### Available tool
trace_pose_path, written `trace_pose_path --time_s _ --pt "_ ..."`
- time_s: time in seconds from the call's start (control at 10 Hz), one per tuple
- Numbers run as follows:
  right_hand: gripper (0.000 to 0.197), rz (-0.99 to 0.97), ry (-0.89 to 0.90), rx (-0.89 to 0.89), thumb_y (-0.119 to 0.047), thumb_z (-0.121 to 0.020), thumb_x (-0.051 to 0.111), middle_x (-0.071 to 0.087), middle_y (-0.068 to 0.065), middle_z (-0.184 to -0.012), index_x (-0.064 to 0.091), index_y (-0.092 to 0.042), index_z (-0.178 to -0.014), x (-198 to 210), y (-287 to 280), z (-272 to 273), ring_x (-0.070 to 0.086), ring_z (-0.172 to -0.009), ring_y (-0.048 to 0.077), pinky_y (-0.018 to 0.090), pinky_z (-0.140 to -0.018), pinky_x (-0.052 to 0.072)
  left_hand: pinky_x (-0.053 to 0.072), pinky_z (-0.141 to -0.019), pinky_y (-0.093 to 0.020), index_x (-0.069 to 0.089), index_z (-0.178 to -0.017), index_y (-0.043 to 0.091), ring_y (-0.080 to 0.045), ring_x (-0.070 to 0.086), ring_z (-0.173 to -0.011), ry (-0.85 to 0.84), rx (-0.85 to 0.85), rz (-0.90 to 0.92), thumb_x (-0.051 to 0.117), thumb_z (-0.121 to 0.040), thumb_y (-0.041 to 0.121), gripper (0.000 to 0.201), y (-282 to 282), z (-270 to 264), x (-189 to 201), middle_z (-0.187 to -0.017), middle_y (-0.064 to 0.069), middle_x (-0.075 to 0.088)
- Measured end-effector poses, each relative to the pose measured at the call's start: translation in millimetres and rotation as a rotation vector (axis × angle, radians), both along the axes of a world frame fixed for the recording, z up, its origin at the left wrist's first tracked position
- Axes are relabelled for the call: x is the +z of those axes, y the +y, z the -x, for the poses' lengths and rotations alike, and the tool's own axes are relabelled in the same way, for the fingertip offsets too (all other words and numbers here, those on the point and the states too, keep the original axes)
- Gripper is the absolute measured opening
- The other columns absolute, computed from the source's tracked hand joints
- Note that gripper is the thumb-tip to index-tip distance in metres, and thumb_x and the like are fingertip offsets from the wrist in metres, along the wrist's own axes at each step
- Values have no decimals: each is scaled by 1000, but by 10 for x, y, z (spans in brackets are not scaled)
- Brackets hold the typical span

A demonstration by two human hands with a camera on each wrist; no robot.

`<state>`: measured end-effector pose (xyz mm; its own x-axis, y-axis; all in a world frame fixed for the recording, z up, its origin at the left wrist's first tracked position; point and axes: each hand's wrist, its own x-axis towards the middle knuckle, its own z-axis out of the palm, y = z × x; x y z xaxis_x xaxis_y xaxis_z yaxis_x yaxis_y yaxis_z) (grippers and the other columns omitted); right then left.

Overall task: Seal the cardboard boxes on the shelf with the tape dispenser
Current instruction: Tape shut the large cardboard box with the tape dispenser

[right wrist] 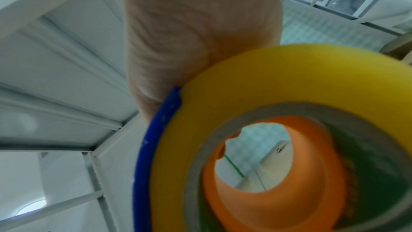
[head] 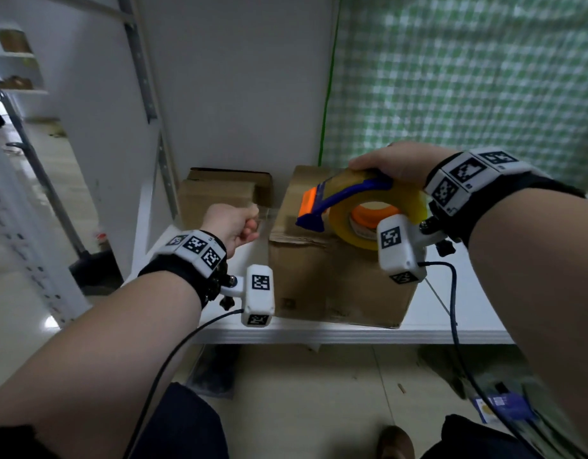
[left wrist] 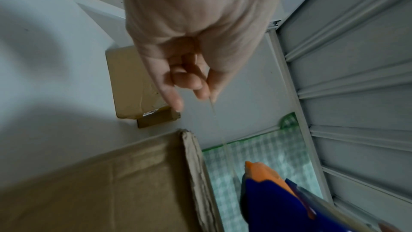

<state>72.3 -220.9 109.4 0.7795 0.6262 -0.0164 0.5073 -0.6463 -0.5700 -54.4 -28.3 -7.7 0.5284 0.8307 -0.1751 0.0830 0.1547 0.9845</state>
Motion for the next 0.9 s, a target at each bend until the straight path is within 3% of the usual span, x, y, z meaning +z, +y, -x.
trace_pose_path --time_s 0.1,0.2,0.3,0.5,0.6,0.7,0.8,0.9 --pt "36 90 -27 38 -40 -96 48 61 9 -90 57 -16 -71 58 129 111 57 -73 21 31 -79 46 58 -71 -33 53 -76 6 -9 40 -48 6 23 3 62 -91 14 19 26 30 -79 -64 -4 49" --pt "33 144 -50 26 -36 -95 48 56 6 -75 55 -15 -71 56 263 164 49 -60 16 26 -61 39 58 -70 -34 54 -78 7 -10 40 -49 20 33 2 61 -91 17 18 42 57 -156 -67 -4 49" --pt "32 188 -81 21 -39 -92 50 55 7 -74 55 -15 -72 22 360 186 50 -62 19 28 -64 40 58 -71 -34 54 -80 7 -11 40 -50 24 43 20 60 -92 19 18 70 91 -240 -68 -5 48" --pt "31 294 -170 72 -38 -95 46 55 14 -92 56 -12 -83 41 408 307 51 -84 24 31 -74 39 58 -76 -37 52 -74 9 -14 40 -49 20 57 -13 56 -94 21 23 90 100 -359 -71 -7 51" --pt "34 316 -166 89 -41 -93 51 57 12 -87 55 -16 -70 34 429 285 53 -78 23 28 -71 41 57 -75 -36 51 -76 13 -15 47 -58 17 67 -53 55 -95 23 22 98 102 -391 -76 -7 53" --pt "32 430 -260 75 -44 -91 55 61 10 -100 64 -15 -102 36 452 306 58 -90 25 31 -76 40 54 -73 -35 50 -74 14 -17 50 -65 29 76 -98 53 -95 23 23 100 106 -424 -74 -6 53" --pt "44 396 -287 16 -35 -88 62 55 13 -128 57 -12 -125 32 566 338 50 -120 32 33 -81 36 52 -71 -34 47 -70 16 -18 49 -63 47 66 -106 53 -95 23 27 88 109 -465 -71 -5 52" --pt "35 388 -322 9 -26 -93 51 55 15 -127 58 -9 -123 -95 715 317 51 -119 36 40 -83 40 52 -71 -35 48 -68 15 -18 49 -62 66 51 -96 53 -95 23 29 58 106 -532 -71 -6 53"
